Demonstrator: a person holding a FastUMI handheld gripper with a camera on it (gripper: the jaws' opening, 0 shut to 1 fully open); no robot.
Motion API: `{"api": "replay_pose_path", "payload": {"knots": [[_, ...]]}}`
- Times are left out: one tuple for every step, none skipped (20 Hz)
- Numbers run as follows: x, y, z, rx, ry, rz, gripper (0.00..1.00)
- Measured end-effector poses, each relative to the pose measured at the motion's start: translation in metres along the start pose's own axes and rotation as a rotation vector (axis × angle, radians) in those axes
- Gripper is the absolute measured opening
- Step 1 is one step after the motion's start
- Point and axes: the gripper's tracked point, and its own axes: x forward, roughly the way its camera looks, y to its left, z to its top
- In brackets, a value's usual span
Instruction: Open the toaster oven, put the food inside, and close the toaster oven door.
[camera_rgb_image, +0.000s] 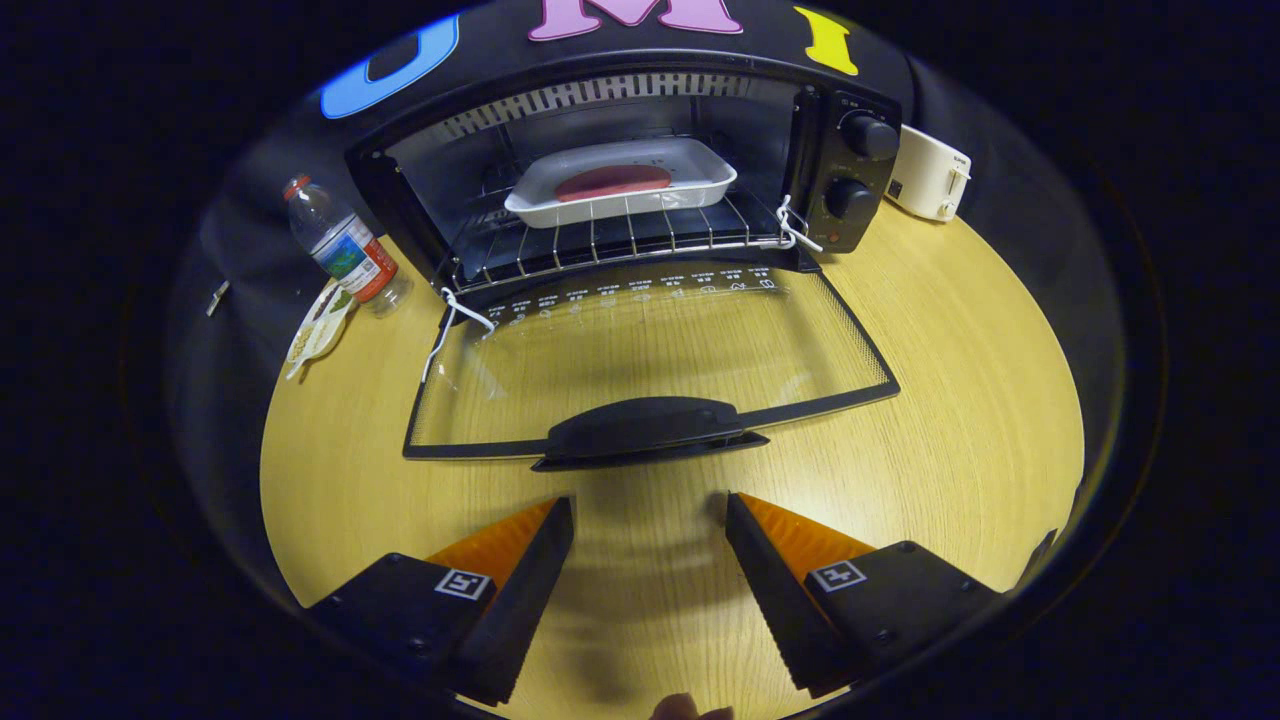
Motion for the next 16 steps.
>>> {"api": "replay_pose_path", "payload": {"knots": [[0.003, -0.001, 0.005, -0.001, -0.017, -0.001, 0.99], [0.004, -0.001, 0.008, -0.004, -0.022, -0.004, 0.99], [0.007, -0.001, 0.011, -0.006, -0.027, -0.006, 0.99], [0.009, 0.0, 0.011, -0.015, -0.022, -0.013, 0.99], [0.01, 0.0, 0.012, -0.038, -0.023, -0.02, 0.99], [0.01, 0.0, 0.014, -0.062, -0.028, -0.026, 0.99], [0.01, 0.0, 0.015, -0.075, -0.032, -0.03, 0.99], [0.007, 0.001, 0.017, -0.074, -0.037, -0.029, 0.99], [0.004, 0.002, 0.018, -0.071, -0.044, -0.026, 0.99], [0.001, 0.003, 0.02, -0.07, -0.053, -0.021, 0.99], [-0.005, 0.003, 0.022, -0.073, -0.064, -0.015, 0.99], [-0.011, 0.004, 0.024, -0.077, -0.075, -0.009, 0.99], [-0.016, 0.005, 0.026, -0.081, -0.085, -0.003, 0.99], [-0.021, 0.005, 0.03, -0.082, -0.096, 0.004, 0.99], [-0.025, 0.006, 0.033, -0.081, -0.104, 0.01, 0.99], [-0.029, 0.006, 0.036, -0.082, -0.11, 0.017, 0.99]]}}
